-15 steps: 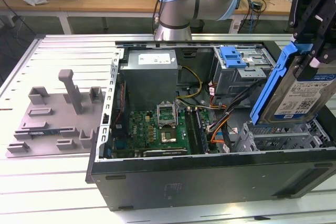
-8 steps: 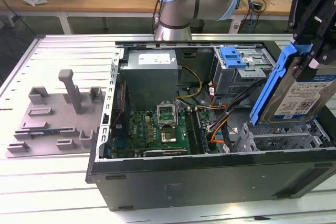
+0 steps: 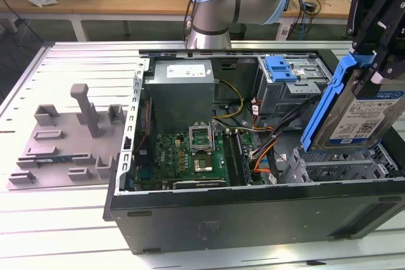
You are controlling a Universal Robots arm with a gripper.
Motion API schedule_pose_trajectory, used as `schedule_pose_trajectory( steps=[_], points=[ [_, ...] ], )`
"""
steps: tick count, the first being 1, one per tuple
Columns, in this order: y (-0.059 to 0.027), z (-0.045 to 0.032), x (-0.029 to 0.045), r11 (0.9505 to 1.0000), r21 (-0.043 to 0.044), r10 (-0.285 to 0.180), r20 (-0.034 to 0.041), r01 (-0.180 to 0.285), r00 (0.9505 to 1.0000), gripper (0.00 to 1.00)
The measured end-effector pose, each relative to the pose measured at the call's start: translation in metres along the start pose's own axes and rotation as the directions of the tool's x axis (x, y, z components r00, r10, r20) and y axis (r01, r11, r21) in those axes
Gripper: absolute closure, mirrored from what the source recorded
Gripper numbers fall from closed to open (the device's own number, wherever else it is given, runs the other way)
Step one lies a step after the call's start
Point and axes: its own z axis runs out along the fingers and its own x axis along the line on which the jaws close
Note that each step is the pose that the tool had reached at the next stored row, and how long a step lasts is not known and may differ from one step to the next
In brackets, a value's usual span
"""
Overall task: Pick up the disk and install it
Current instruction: 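Insert the disk into the insertion slot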
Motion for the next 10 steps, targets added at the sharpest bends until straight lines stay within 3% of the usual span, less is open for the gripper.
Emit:
schedule_pose_trajectory(
  steps=[10],
  points=[
    [-0.0014,0.0055,0.0000,1.0000,0.0000,0.000,0.0000,0.000,1.0000,0.63]
  ],
)
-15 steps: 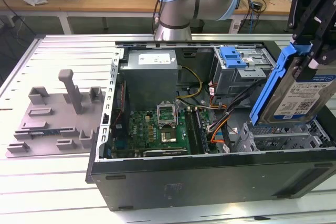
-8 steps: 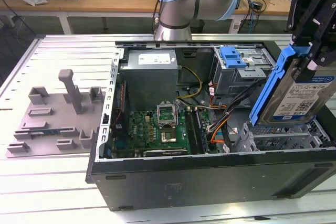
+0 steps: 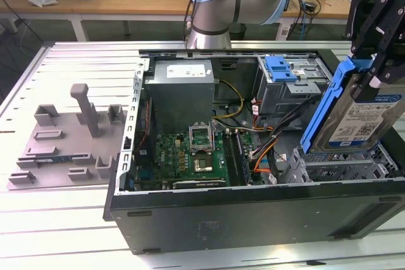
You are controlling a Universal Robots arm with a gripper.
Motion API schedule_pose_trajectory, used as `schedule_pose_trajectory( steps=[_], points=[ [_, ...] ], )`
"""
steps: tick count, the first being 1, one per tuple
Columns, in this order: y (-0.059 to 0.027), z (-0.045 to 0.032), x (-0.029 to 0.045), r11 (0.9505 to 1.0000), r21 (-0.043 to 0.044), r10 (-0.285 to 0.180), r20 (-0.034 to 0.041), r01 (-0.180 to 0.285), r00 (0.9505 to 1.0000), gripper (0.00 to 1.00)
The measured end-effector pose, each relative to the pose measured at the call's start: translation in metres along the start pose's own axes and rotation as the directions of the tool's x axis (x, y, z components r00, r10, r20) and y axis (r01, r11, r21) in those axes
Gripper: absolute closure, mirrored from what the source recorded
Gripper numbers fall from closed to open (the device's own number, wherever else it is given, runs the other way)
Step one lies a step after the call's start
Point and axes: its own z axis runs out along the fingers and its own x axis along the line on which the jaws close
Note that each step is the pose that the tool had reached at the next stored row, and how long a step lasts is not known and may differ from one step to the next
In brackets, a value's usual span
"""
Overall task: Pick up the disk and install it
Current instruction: 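Insert the disk into the insertion slot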
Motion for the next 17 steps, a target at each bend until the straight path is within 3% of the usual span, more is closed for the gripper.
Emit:
schedule_pose_trajectory(
  steps=[17],
  points=[
    [-0.0002,0.0115,-0.0001,1.0000,0.0000,0.000,-0.0002,0.000,1.0000,0.63]
  ],
)
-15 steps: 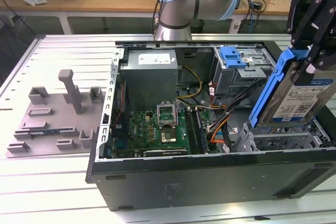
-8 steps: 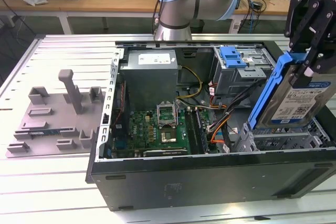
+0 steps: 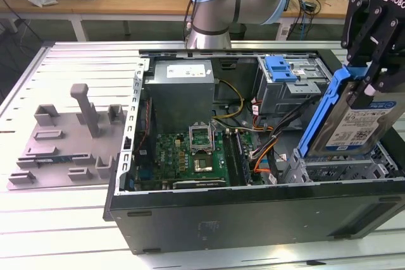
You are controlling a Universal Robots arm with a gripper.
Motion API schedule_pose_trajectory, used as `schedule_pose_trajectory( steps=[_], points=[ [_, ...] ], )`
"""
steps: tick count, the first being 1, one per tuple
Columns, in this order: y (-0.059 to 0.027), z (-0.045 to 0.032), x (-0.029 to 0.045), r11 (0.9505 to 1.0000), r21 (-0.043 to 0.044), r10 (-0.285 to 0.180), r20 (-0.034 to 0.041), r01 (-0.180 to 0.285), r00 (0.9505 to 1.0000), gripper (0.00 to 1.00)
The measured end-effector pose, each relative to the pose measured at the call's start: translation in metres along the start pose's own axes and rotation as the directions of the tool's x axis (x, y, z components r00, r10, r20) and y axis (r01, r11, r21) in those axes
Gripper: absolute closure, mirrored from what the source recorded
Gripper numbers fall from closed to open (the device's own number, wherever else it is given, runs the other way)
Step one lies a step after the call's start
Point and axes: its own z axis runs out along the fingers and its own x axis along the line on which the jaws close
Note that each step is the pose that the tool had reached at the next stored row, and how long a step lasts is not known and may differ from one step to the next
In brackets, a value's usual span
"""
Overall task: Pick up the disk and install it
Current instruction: 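Insert the disk into the insertion slot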
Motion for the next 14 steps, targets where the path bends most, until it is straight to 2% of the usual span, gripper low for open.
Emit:
schedule_pose_trajectory(
  steps=[9,14],
  points=[
    [-0.0002,0.0043,0.0002,1.0000,0.0000,0.000,0.0002,0.000,1.0000,0.63],
    [-0.0002,-0.0001,0.0002,1.0000,-0.0003,0.000,0.0006,0.000,1.0000,0.63]
  ],
)
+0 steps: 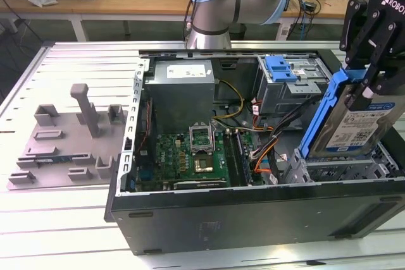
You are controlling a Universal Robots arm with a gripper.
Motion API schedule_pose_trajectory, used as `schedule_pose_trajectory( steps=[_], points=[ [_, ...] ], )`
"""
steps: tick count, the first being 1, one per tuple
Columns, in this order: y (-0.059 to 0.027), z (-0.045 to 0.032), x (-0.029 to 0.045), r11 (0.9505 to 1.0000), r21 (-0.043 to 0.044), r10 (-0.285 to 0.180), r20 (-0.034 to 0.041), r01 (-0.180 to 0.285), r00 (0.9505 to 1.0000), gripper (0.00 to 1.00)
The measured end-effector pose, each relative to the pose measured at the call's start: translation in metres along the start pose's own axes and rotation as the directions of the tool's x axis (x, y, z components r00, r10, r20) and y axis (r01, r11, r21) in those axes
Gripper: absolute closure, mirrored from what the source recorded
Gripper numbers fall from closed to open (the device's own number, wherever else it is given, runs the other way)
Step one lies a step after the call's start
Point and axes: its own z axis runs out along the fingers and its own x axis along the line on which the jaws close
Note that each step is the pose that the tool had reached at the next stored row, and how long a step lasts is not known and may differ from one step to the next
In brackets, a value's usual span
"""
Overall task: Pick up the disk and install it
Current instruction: 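Insert the disk into the insertion slot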
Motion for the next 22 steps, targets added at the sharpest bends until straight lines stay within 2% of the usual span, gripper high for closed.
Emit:
schedule_pose_trajectory(
  steps=[3,6,17,22],
  points=[
    [0.0002,-0.0063,0.0000,1.0000,-0.0001,0.000,-0.0003,0.000,1.0000,0.63],
    [0.0002,-0.0093,0.0000,1.0000,-0.0001,0.000,-0.0003,0.000,1.0000,0.63],
    [0.0002,-0.0091,0.0020,1.0000,-0.0001,0.000,0.0006,0.000,1.0000,0.63],
    [0.0004,-0.0060,0.0019,1.0000,-0.0001,0.001,0.0008,-0.001,1.0000,0.63]
  ],
)
